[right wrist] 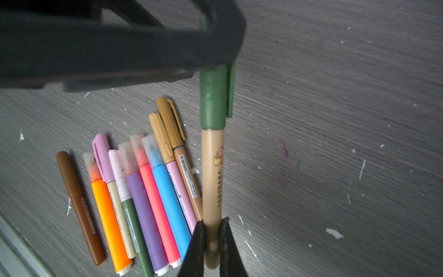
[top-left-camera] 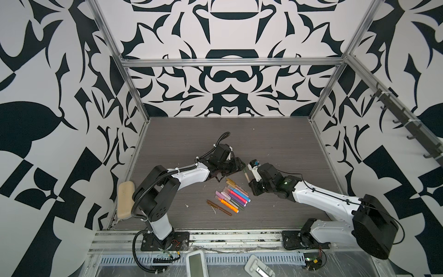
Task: Open the pen caps
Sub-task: 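Lift the pen upright with the right gripper while the left gripper grasps its green cap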
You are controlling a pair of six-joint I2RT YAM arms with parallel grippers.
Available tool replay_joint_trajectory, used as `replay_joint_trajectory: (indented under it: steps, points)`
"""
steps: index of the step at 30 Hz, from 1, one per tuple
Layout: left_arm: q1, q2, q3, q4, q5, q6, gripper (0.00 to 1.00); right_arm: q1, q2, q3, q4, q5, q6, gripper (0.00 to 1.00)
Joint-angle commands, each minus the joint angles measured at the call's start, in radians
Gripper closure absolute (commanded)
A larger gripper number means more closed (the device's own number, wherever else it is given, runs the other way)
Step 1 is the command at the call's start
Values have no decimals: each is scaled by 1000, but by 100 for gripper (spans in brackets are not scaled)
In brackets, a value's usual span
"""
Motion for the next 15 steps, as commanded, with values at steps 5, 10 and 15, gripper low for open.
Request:
replay_joint_trajectory:
  steps: [5, 10, 15]
  points:
    - [-8, 62, 56, 25, 34, -12, 60, 4, -25, -1, 30, -2, -9, 100]
    - [-13, 70, 65, 23, 47, -2, 77, 4, -1, 13, 22, -2, -9, 100]
    - [-24, 79, 71, 18, 84, 13, 92, 4, -5, 12, 22, 1, -8, 84]
